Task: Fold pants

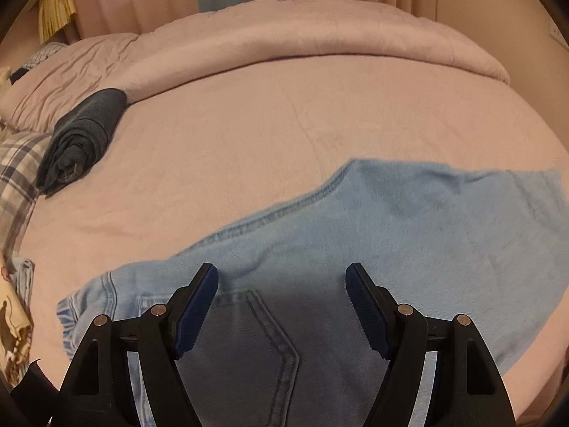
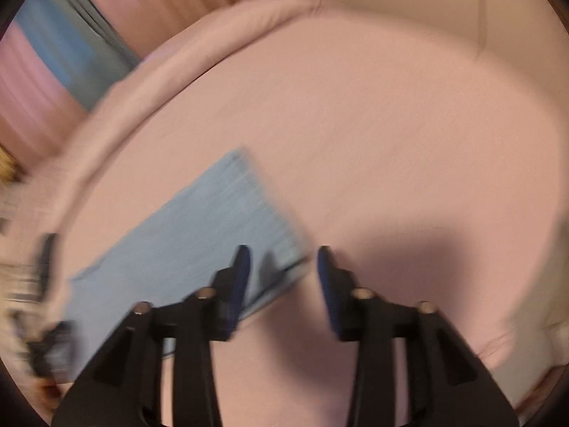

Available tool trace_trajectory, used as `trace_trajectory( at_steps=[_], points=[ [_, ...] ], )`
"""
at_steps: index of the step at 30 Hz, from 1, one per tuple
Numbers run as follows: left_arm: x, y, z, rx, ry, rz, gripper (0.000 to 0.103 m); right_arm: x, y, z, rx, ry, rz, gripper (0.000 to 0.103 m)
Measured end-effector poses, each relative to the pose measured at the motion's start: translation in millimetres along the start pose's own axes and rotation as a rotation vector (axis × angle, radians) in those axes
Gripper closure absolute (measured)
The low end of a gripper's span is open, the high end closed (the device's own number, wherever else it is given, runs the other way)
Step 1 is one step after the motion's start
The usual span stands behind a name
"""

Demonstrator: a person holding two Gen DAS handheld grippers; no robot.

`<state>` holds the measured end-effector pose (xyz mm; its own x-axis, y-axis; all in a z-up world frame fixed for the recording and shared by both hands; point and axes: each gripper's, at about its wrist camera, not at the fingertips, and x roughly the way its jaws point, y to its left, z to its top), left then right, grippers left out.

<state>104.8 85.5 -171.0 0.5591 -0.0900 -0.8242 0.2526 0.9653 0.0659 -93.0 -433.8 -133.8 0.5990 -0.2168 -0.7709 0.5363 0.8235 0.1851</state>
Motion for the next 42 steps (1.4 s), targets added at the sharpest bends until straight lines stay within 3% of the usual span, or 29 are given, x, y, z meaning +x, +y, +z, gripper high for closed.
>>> trace_trajectory(
  at_steps=[3, 8, 11, 15, 20, 22, 23, 25, 26, 29, 33, 42],
  points=[
    [3, -6, 12, 0.015, -0.015, -0.027, 0.028, 2, 14, 13, -0.097, -0.007, 0.038, 0.061],
    [17, -10, 41, -0.010, -0.033, -0.124, 0.028, 46, 39, 40, -0.203, 0.074, 0.097, 0.062],
    [36, -10, 59, -0.008, 0.004, -0.174, 0.028, 64, 36, 51, -0.199, 0.123, 0.164, 0.061],
    [54, -21, 68, 0.041, 0.053, -0.212, 0.028, 83, 39, 68, -0.233, 0.156, 0.164, 0.059],
    [76, -20, 72, 0.019, 0.111, -0.271, 0.029, 104, 49, 75, -0.264, 0.220, 0.177, 0.056],
    [80, -18, 69, 0.009, 0.120, -0.292, 0.032, 116, 49, 67, -0.259, 0.306, 0.228, 0.055],
    [80, -19, 67, 0.007, 0.120, -0.307, 0.040, 116, 48, 64, -0.269, 0.313, 0.232, 0.053],
    [76, -21, 66, 0.014, 0.117, -0.327, 0.053, 114, 46, 63, -0.287, 0.310, 0.248, 0.056],
    [75, -21, 66, 0.017, 0.119, -0.337, 0.065, 114, 43, 62, -0.285, 0.307, 0.246, 0.065],
    [71, -27, 64, 0.043, 0.109, -0.325, 0.073, 108, 36, 61, -0.277, 0.291, 0.259, 0.087],
    [67, -29, 64, 0.039, 0.087, -0.300, 0.078, 98, 51, 54, -0.355, 0.246, 0.227, 0.091],
    [54, -27, 73, -0.028, -0.007, -0.271, 0.081, 82, 60, 60, -0.369, 0.156, 0.179, 0.093]
  ],
)
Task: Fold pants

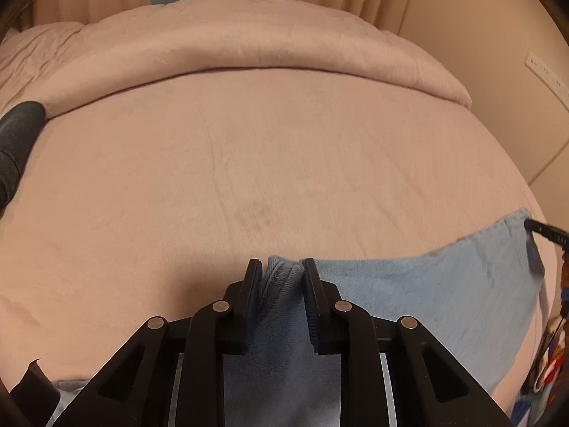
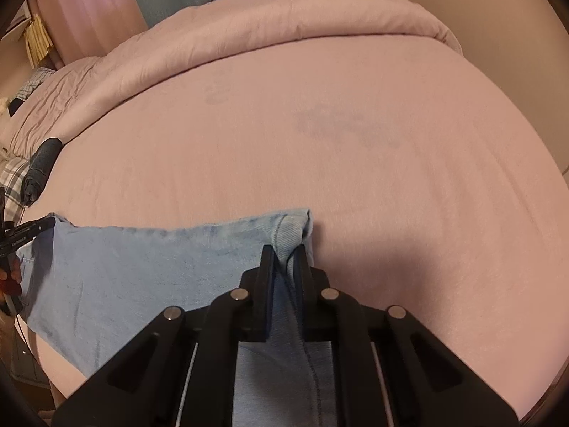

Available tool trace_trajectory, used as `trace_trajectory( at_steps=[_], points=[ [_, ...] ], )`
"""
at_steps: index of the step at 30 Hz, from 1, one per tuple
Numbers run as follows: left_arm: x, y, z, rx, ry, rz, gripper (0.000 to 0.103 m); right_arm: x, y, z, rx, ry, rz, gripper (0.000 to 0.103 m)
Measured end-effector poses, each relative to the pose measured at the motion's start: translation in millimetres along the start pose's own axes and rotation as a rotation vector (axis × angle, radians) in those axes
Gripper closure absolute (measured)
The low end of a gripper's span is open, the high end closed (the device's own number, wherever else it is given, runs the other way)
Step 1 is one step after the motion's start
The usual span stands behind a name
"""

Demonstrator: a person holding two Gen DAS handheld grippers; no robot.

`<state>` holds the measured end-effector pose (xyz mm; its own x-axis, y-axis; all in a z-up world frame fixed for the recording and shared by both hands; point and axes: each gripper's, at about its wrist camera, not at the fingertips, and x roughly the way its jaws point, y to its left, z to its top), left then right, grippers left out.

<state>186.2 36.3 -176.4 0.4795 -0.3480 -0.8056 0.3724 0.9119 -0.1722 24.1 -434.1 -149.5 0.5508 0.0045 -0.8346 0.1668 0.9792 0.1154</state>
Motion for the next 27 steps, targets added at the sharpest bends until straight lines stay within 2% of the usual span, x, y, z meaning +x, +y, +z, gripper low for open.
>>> trace_trajectory(
  at_steps=[2, 4, 5, 7, 8, 10, 11, 12, 13, 14, 17, 20, 23, 27],
  points=[
    [2, 3, 0, -0.018, -0.025, 0.007, 0.081, 1, -2, 2, -0.002, 0.001, -0.010, 0.093],
    [16, 2, 1, -0.030, 0.020, 0.009, 0.081, 15, 0, 0, -0.023, 0.062, -0.056, 0.092],
    [21, 2, 1, -0.031, 0.043, 0.016, 0.081, 23, 4, 1, -0.033, 0.095, -0.076, 0.089],
    [15, 4, 1, -0.025, 0.025, 0.029, 0.074, 28, 8, 3, -0.043, 0.118, -0.142, 0.078],
    [8, 6, 1, -0.024, 0.000, 0.034, 0.068, 23, 10, 7, -0.047, 0.110, -0.181, 0.076],
    [-14, 12, -1, -0.017, -0.057, 0.056, 0.057, 6, 20, 16, -0.070, 0.037, -0.264, 0.075],
    [-21, 16, -3, -0.013, -0.076, 0.059, 0.053, 1, 26, 19, -0.088, 0.014, -0.279, 0.069],
    [-29, 21, -5, -0.007, -0.093, 0.054, 0.051, -5, 39, 24, -0.122, -0.007, -0.258, 0.067],
    [-35, 25, -6, -0.005, -0.096, 0.053, 0.050, -7, 52, 28, -0.152, -0.015, -0.201, 0.066],
    [-38, 30, -8, -0.007, -0.093, 0.061, 0.050, -7, 74, 32, -0.202, -0.005, -0.099, 0.065],
    [-43, 49, -18, -0.028, -0.054, 0.093, 0.050, 9, 138, 39, -0.326, 0.045, 0.130, 0.065],
    [-48, 68, -34, -0.057, -0.008, 0.101, 0.050, 42, 200, 49, -0.376, 0.137, 0.349, 0.065],
    [-50, 80, -51, -0.033, 0.035, 0.148, 0.050, 78, 259, 59, -0.424, 0.222, 0.492, 0.064],
    [-54, 97, -63, -0.014, 0.045, 0.211, 0.050, 123, 316, 67, -0.432, 0.363, 0.601, 0.062]
  ],
)
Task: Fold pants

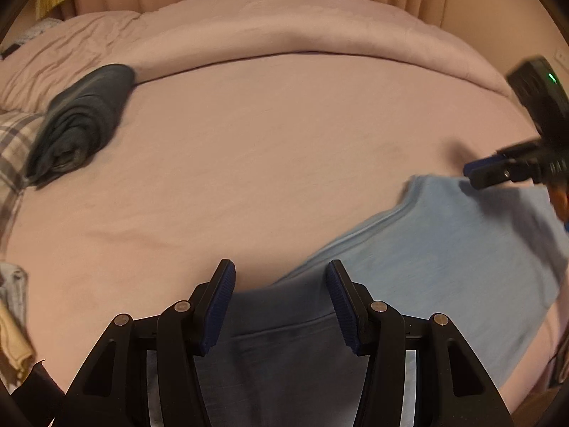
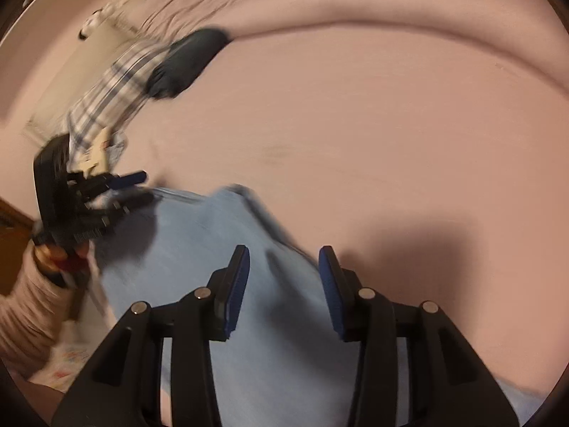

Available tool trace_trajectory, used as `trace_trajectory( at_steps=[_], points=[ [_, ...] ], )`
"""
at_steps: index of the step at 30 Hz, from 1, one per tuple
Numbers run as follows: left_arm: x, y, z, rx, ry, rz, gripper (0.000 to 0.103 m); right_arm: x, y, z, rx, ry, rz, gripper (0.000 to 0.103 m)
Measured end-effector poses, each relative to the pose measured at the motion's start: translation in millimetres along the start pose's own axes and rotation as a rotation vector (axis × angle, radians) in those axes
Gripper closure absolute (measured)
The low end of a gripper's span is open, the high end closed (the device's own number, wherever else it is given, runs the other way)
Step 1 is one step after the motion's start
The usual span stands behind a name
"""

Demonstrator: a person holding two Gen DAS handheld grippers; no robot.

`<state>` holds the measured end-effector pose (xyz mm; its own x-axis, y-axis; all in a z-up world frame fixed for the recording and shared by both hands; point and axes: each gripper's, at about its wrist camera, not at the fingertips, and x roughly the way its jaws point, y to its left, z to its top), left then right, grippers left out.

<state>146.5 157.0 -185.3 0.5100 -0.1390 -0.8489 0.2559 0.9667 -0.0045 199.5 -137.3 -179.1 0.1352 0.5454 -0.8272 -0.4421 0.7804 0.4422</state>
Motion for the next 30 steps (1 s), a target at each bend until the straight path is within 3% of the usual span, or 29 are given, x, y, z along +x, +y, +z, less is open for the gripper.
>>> trace_trajectory(
  at_steps=[3, 5, 6, 10, 13, 17, 18, 19, 20, 22, 25, 28, 30],
  points=[
    [1, 16, -7, -0.014, 0.005, 0.041, 0.050, 32, 14, 11, 0.004, 0.098, 0.041, 0.062],
    [-1, 27, -15, -0.014, 0.004, 0.058, 0.050, 37, 26, 11, -0.019, 0.152, 0.121, 0.075],
    [-1, 28, -17, -0.014, -0.013, 0.041, 0.050, 34, 37, 8, -0.069, 0.150, 0.120, 0.076],
    [-3, 27, -23, 0.022, -0.035, 0.048, 0.050, 30, 63, -6, -0.196, 0.181, 0.174, 0.073],
    [0, 26, -24, 0.037, -0.034, 0.067, 0.050, 48, 53, 5, -0.097, 0.204, 0.145, 0.068],
    [-1, 28, -26, 0.048, -0.037, 0.074, 0.050, 67, 24, 25, 0.189, 0.150, 0.314, 0.065],
    [-2, 30, -27, 0.050, -0.039, 0.081, 0.050, 70, 25, 27, 0.211, 0.138, 0.306, 0.068],
    [-1, 31, -27, 0.052, -0.040, 0.101, 0.050, 73, 26, 29, 0.219, 0.128, 0.268, 0.090],
    [-2, 33, -29, 0.052, -0.039, 0.121, 0.049, 74, 29, 30, 0.201, 0.125, 0.219, 0.095],
    [-3, 39, -30, 0.022, -0.047, 0.093, 0.049, 71, 41, 30, 0.151, 0.103, 0.187, 0.095],
    [0, 37, -28, 0.038, -0.041, 0.115, 0.049, 61, 47, 35, 0.100, 0.048, 0.180, 0.096],
    [4, 33, -25, 0.053, -0.018, 0.158, 0.049, 91, 34, 38, 0.095, 0.126, 0.102, 0.095],
    [0, 36, -21, 0.017, 0.003, 0.164, 0.044, 83, 19, 40, 0.118, 0.121, 0.102, 0.095]
  ],
)
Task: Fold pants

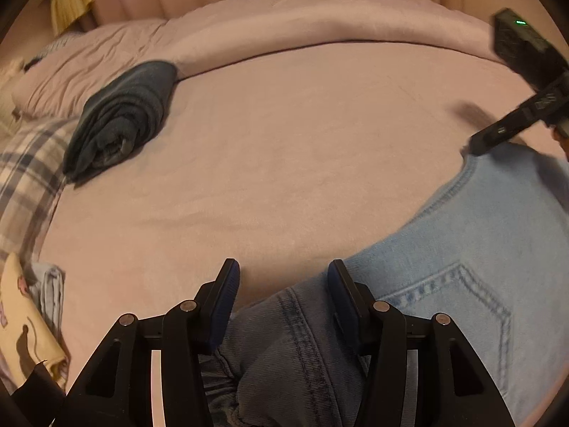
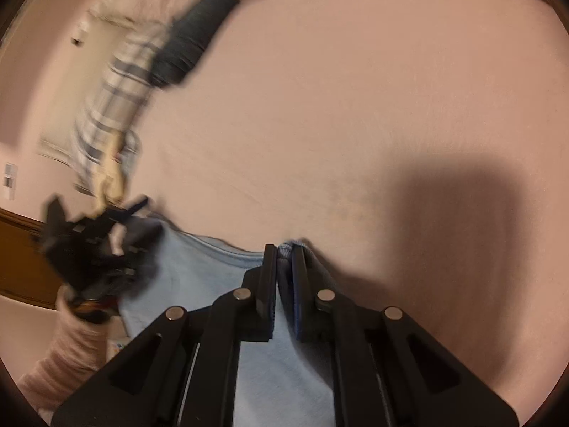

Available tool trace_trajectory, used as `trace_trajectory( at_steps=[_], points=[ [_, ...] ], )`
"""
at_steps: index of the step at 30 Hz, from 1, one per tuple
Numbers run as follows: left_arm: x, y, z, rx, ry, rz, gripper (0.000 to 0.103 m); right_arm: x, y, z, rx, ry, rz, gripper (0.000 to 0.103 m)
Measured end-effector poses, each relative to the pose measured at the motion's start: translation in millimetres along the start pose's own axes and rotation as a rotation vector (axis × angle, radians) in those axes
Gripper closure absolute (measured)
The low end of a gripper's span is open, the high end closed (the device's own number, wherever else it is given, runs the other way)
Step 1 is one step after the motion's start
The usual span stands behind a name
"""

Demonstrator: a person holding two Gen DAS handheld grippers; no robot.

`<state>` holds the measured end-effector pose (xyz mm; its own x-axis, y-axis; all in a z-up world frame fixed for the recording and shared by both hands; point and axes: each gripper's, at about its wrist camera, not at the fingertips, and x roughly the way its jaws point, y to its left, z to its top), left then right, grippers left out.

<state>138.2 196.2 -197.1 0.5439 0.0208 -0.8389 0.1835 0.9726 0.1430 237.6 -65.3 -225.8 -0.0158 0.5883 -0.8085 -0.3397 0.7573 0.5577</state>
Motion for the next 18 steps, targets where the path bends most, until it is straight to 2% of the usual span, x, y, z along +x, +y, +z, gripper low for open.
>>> trace_trajectory(
  at_steps=[1, 2, 4, 6, 7, 9, 11, 13, 14, 15, 16, 18],
  points=[
    [-4, 0, 2, -0.012, 0.010, 0.032, 0.041, -9, 1, -1, 0.016, -0.024, 0.016, 0.092],
    [-10, -1, 3, -0.012, 0.016, 0.062, 0.039, -24, 3, -3, 0.015, -0.074, 0.008, 0.084],
    [-21, -10, 6, 0.012, -0.004, 0.067, 0.039, -60, 6, -15, -0.016, -0.166, -0.021, 0.074],
    [-35, -33, 12, 0.057, -0.045, 0.003, 0.039, -91, 3, -34, -0.040, -0.207, -0.071, 0.074],
    [-39, -48, 16, 0.079, -0.060, -0.041, 0.039, -104, 1, -48, -0.056, -0.219, -0.138, 0.074],
    [-44, -87, 27, 0.134, -0.088, -0.150, 0.039, -116, -3, -70, -0.083, -0.205, -0.224, 0.074],
    [-43, -126, 37, 0.178, -0.101, -0.251, 0.039, -122, -9, -92, -0.103, -0.186, -0.270, 0.079],
    [-36, -165, 46, 0.213, -0.105, -0.320, 0.039, -118, -13, -105, -0.129, -0.175, -0.305, 0.080],
    [-31, -180, 49, 0.217, -0.100, -0.344, 0.040, -117, -21, -112, -0.137, -0.163, -0.350, 0.080],
    [-23, -195, 51, 0.225, -0.087, -0.363, 0.039, -113, -27, -115, -0.146, -0.153, -0.386, 0.080],
    [-14, -207, 51, 0.242, -0.072, -0.347, 0.039, -106, -34, -118, -0.160, -0.140, -0.447, 0.081],
    [6, -215, 49, 0.253, -0.014, -0.296, 0.037, -98, -53, -121, -0.130, -0.108, -0.499, 0.091]
  ],
)
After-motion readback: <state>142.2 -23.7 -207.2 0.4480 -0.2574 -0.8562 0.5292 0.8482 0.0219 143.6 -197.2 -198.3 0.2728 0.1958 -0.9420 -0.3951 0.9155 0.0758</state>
